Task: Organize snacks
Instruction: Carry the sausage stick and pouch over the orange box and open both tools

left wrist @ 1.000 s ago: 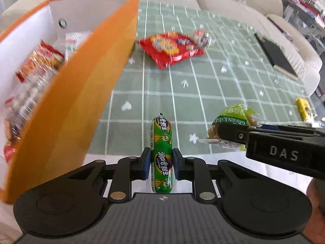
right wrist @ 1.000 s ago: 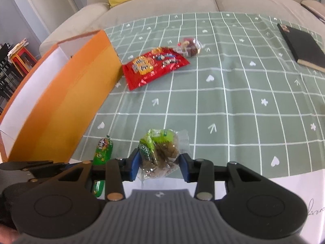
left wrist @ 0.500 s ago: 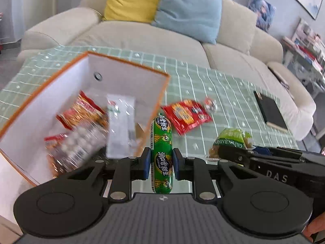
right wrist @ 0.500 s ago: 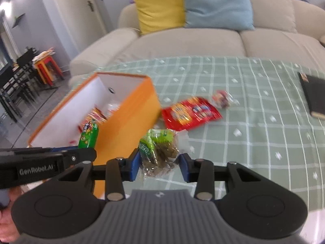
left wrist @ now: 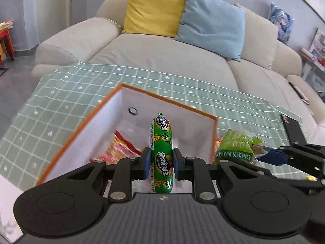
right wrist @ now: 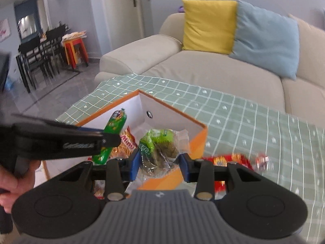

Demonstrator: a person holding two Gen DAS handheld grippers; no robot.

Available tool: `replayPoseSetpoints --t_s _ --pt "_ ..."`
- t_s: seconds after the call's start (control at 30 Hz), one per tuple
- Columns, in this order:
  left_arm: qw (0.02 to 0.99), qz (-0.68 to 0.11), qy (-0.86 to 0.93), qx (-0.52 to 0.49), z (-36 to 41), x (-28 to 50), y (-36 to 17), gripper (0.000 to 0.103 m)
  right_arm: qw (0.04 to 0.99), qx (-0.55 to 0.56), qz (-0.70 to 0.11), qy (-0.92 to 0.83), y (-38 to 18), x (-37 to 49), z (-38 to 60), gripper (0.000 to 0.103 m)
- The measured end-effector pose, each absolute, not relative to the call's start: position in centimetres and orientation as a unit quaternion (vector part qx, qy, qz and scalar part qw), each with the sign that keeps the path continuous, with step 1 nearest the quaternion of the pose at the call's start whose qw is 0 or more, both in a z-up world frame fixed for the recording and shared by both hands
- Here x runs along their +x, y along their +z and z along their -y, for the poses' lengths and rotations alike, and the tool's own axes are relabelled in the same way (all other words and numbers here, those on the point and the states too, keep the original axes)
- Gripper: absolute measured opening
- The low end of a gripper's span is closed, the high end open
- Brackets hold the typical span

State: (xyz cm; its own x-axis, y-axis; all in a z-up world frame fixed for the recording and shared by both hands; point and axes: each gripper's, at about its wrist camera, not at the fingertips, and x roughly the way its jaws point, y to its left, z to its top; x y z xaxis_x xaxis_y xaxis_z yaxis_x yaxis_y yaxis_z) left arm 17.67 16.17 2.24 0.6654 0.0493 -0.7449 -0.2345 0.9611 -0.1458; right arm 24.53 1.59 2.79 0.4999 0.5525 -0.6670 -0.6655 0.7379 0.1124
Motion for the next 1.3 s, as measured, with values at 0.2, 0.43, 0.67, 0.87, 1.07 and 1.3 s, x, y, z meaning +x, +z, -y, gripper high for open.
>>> replayPoseSetpoints --t_s 0.2,0.43,0.67,0.87,1.07,1.3 --pt "0.907 -0.400 0.102 -0.087 -18.1 20.7 1.0 0.024 0.855 -0.142 -0.343 0.362 2.0 26.4 -5.5 0.038" --pt "0.893 -0.429 0.110 -0.082 -19.5 23.0 -1.9 0.024 0.842 -0.213 -0.344 0.358 0.0 28.3 -8.8 0.038" --pt "0.882 -0.455 0.107 -0.058 -19.5 24.3 -3.8 0.024 0.824 -0.259 -0.355 0.357 -2.5 29.7 -10.3 0.038" --pt "0.870 -0.479 0.107 -0.045 -19.4 24.9 -5.4 0.024 0.816 -0.285 -0.361 0.350 -4.0 30.5 -10.9 0.039" --pt "0.861 -0.496 0.107 -0.037 -19.1 25.1 -6.3 0.024 0.806 -0.297 -0.371 0.352 -5.2 30.8 -11.3 0.039" --pt "0.862 -0.497 0.103 -0.015 -18.7 25.2 -6.6 0.025 0.806 -0.305 -0.369 0.349 -5.7 30.7 -11.3 0.040"
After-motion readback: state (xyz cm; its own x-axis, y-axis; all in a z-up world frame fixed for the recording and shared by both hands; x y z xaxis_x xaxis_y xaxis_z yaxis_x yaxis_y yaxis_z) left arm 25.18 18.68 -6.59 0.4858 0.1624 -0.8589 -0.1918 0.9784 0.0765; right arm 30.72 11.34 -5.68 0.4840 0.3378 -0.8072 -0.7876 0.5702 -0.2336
